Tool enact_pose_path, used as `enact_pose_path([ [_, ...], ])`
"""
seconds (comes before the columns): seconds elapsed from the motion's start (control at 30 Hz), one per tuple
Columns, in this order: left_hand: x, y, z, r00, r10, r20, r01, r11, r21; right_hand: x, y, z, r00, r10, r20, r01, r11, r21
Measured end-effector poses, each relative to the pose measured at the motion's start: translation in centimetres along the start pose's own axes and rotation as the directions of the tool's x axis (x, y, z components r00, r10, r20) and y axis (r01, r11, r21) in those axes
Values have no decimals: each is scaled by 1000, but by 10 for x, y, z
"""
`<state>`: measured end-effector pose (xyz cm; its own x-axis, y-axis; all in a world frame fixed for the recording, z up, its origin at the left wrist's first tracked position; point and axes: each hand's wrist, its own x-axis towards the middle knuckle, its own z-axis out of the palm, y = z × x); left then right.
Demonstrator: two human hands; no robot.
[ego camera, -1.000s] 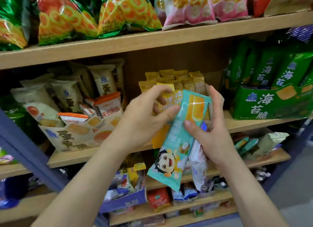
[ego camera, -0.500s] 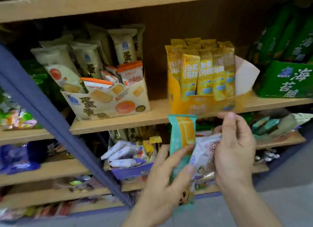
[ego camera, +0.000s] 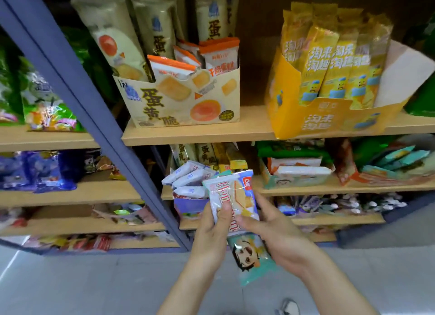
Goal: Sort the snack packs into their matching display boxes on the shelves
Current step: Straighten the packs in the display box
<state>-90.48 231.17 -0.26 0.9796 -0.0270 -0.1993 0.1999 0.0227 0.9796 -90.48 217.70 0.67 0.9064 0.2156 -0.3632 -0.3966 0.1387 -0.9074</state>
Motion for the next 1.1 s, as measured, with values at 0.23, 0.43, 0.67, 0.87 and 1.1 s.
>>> enact_pose_path([
  [0.23,19,-13,-12,996,76,-54,-66,985,159,10,21,-11,997,-32,-73,21,989,-149],
  [0.43,34,-14,-52,957,50,-287,-42,999,31,20,30,-34,972,34,-233,-69,988,-142],
  [0.67,25,-25,-50,972,173,-161,-142,972,188,43,33,-42,959,107,-264,-116,993,-22],
  [0.87,27,-40,-33,979,199,-30,-165,879,448,46,25,-90,902,-205,-381,9,890,-457],
  [1.1,77,-47,37,900,138,414,-415,567,712,60,-10,-186,688,-664,-293,-201,213,-956],
])
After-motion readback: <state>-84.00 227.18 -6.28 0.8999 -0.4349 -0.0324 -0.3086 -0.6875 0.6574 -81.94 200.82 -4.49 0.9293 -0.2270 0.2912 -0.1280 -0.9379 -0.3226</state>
